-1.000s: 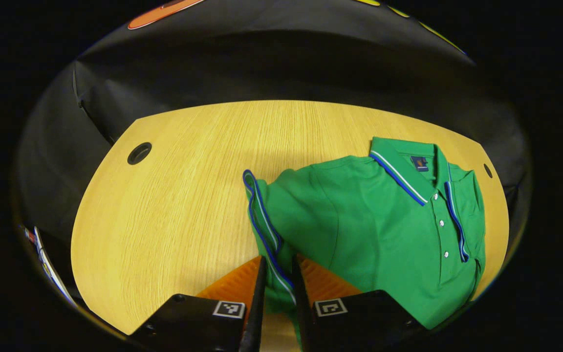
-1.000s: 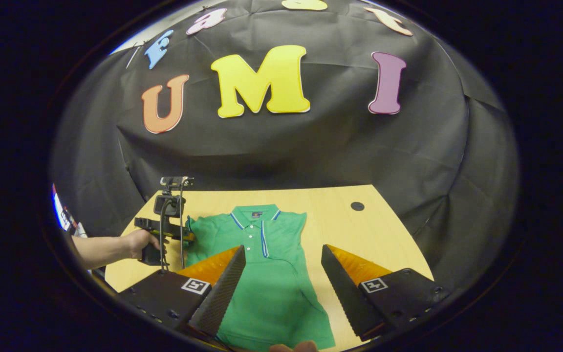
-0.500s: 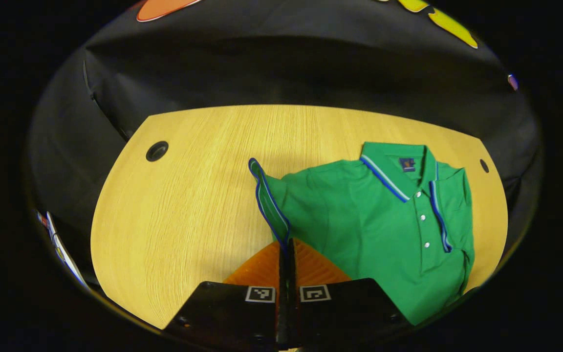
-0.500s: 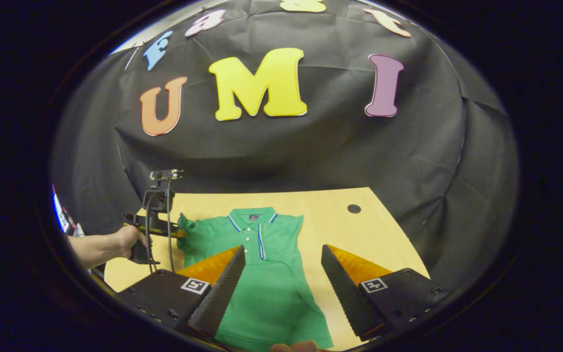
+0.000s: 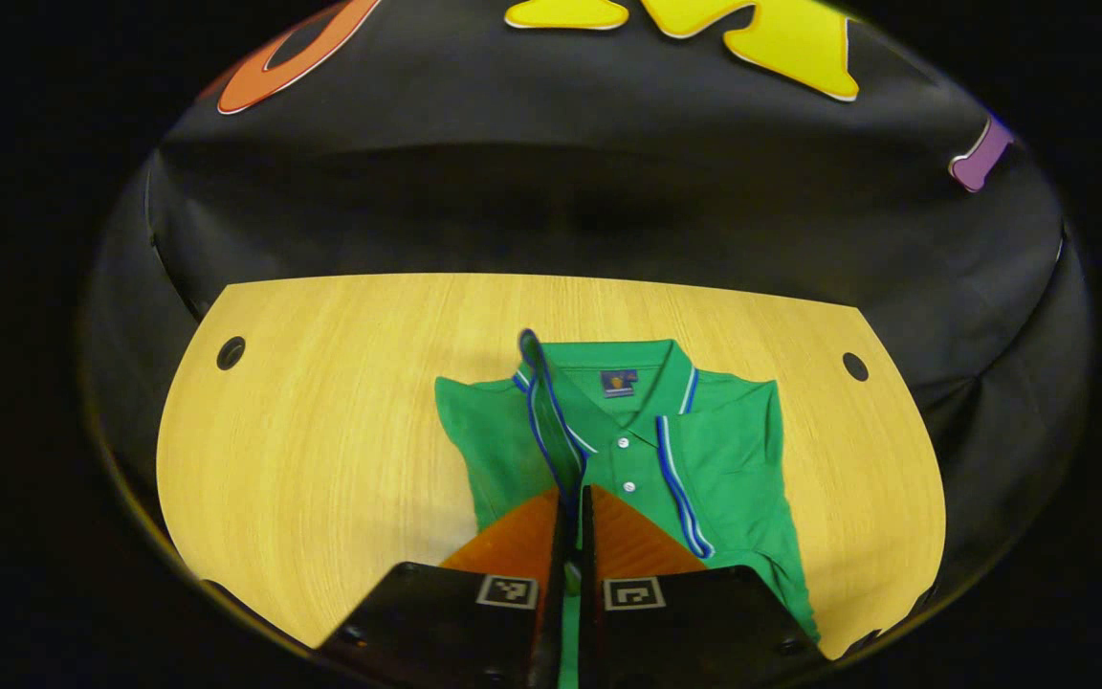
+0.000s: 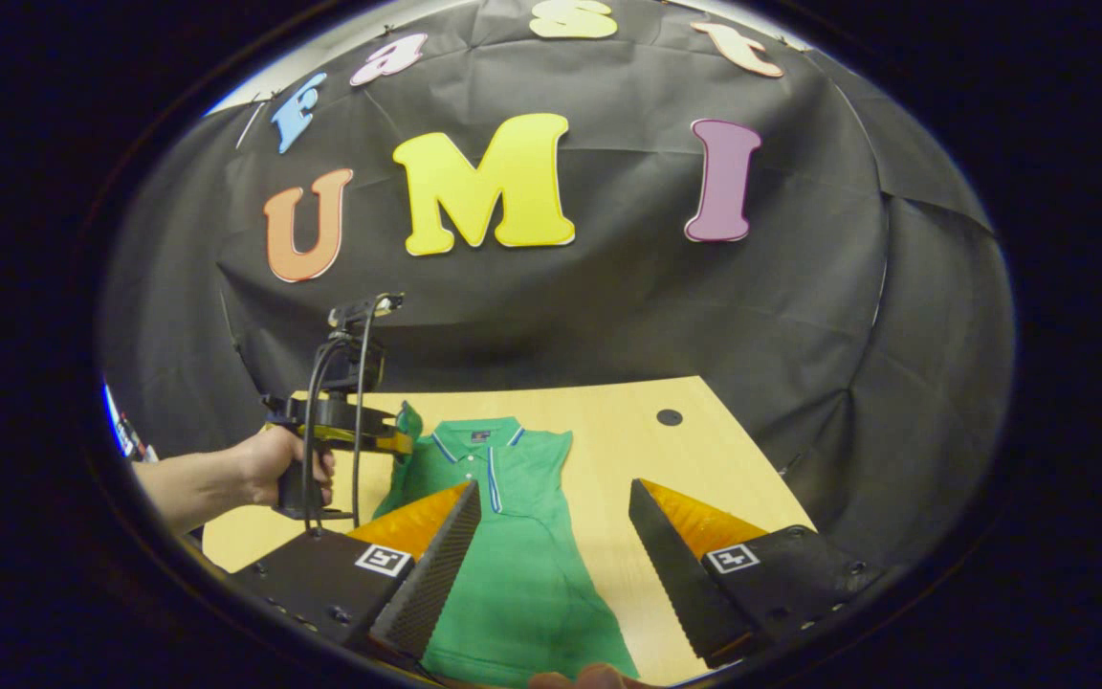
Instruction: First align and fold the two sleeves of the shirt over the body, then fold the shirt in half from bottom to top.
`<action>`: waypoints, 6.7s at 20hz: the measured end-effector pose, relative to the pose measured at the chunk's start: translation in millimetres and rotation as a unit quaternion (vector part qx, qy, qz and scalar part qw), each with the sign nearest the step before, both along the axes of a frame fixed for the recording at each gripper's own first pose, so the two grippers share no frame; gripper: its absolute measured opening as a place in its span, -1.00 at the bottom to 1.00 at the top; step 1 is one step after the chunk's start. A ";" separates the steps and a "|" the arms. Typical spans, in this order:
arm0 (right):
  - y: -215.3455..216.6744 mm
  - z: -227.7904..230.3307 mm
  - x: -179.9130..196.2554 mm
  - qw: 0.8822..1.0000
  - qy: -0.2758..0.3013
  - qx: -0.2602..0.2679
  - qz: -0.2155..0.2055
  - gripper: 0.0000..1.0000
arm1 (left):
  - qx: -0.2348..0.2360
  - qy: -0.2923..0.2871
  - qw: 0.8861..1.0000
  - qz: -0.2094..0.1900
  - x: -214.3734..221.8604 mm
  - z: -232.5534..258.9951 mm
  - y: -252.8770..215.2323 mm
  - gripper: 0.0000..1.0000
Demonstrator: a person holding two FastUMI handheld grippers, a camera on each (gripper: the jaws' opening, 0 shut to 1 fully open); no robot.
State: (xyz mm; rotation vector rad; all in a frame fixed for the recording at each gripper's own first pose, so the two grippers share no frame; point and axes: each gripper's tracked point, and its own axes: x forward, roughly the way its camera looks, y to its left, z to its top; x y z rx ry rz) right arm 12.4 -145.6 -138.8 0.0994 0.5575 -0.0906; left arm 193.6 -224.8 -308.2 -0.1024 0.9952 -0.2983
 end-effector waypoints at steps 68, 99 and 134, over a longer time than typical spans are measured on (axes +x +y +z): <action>-14.5 -280.6 -177.6 0.946 0.314 0.002 0.085 -0.89 | 0.051 0.080 0.995 0.006 -372.6 -89.4 156.5 -0.51; -20.6 -108.7 -22.1 0.985 0.128 0.043 0.104 -1.00 | -0.044 -0.119 0.991 0.041 -206.4 72.5 135.5 -0.87; -16.7 -143.3 286.2 0.989 0.066 0.001 0.136 -0.72 | 0.040 -0.191 0.975 0.103 84.1 50.6 100.1 -0.11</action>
